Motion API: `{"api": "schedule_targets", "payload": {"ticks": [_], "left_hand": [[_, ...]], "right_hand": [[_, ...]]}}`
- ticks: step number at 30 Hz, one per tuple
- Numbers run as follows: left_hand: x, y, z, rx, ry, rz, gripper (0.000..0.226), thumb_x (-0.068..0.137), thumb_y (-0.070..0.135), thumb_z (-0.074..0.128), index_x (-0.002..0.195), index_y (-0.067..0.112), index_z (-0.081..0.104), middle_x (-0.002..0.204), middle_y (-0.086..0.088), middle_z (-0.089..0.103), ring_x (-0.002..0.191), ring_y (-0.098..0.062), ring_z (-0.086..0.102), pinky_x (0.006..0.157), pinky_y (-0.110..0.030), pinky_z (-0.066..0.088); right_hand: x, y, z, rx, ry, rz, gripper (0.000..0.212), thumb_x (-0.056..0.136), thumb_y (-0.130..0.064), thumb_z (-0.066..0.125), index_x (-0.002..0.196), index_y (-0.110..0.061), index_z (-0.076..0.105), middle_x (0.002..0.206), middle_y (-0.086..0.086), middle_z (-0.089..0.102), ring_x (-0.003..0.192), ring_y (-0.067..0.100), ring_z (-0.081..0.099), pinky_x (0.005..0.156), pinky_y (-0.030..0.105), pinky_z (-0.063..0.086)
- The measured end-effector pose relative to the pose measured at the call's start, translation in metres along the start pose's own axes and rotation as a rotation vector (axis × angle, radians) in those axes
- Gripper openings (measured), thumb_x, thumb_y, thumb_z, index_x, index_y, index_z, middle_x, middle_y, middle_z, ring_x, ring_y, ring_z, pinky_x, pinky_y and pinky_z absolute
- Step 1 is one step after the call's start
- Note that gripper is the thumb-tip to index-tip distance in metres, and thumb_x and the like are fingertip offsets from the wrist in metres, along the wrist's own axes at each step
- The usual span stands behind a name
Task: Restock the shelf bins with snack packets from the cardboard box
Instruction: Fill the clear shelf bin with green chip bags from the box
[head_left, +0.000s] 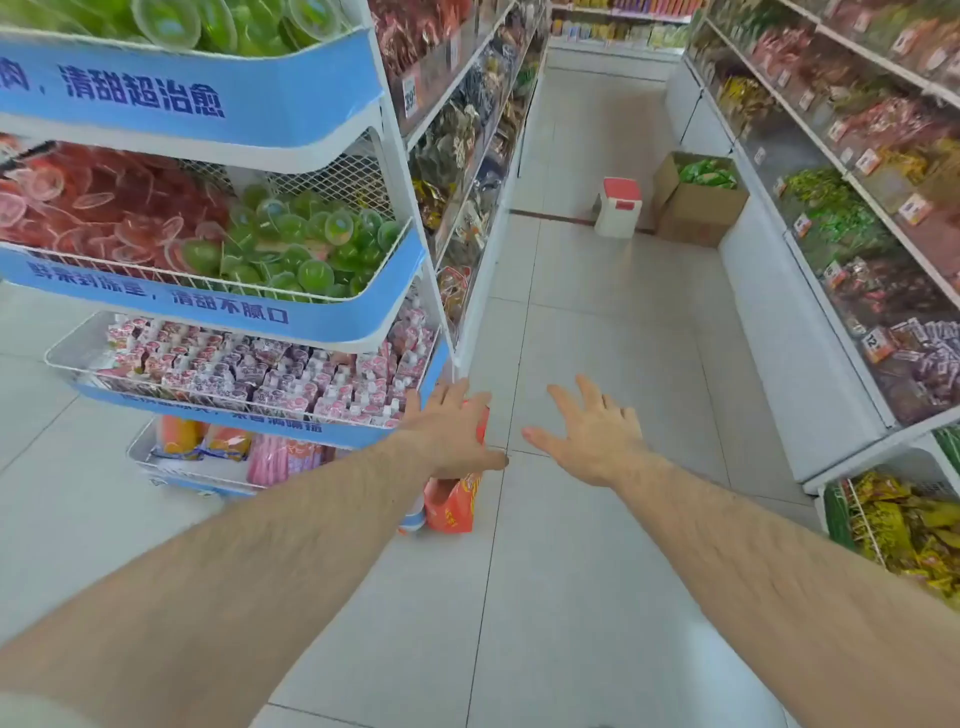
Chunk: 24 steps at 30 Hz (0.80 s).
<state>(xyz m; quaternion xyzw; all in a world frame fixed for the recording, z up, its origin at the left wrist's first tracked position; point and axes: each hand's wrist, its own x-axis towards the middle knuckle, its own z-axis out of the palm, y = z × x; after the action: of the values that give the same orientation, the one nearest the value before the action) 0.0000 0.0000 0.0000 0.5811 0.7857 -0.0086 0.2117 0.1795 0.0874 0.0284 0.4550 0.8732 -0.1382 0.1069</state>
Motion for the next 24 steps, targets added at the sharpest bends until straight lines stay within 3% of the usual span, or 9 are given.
{"api": "schedule_targets", "payload": {"ticks": [6,12,19,24], "left_hand": [[0.068,0.016,0.011,0.013,-0.104,0.017,0.092,0.077,0.066,0.050,0.153,0.031,0.013,0.160,0.002,0.013,0.148,-0.022,0.007,0.117,-0.055,0.005],[0.204,0.063,0.004,0.096,-0.174,0.024,0.096,0.079,0.065,0.049,0.157,0.028,0.007,0.165,-0.002,0.004,0.151,-0.024,0.004,0.119,-0.055,0.005],[0.361,0.118,-0.046,0.060,-0.256,-0.018,0.089,0.083,0.063,0.051,0.156,0.030,0.012,0.163,-0.001,0.011,0.150,-0.021,0.008,0.119,-0.050,0.008],[0.466,0.120,-0.078,-0.003,-0.262,-0.017,0.087,0.080,0.062,0.050,0.154,0.030,0.019,0.160,0.001,0.020,0.147,-0.019,0.013,0.118,-0.046,0.011]], "right_hand": [[0.052,0.045,0.025,-0.023,-0.091,0.033,0.077,0.089,-0.077,0.024,0.153,-0.036,0.017,0.164,0.004,0.002,0.144,0.030,0.021,0.114,0.046,0.020],[0.169,0.134,0.023,-0.009,-0.139,0.023,0.079,0.089,-0.076,0.021,0.154,-0.032,0.015,0.163,0.007,0.001,0.143,0.032,0.021,0.116,0.048,0.020],[0.308,0.235,-0.045,0.061,-0.181,0.014,0.076,0.091,-0.072,0.028,0.153,-0.029,0.019,0.162,0.008,0.008,0.142,0.031,0.023,0.115,0.043,0.019],[0.411,0.285,-0.087,0.047,-0.223,0.004,0.076,0.091,-0.070,0.033,0.153,-0.029,0.020,0.163,0.009,0.008,0.143,0.031,0.023,0.115,0.043,0.019]]}}
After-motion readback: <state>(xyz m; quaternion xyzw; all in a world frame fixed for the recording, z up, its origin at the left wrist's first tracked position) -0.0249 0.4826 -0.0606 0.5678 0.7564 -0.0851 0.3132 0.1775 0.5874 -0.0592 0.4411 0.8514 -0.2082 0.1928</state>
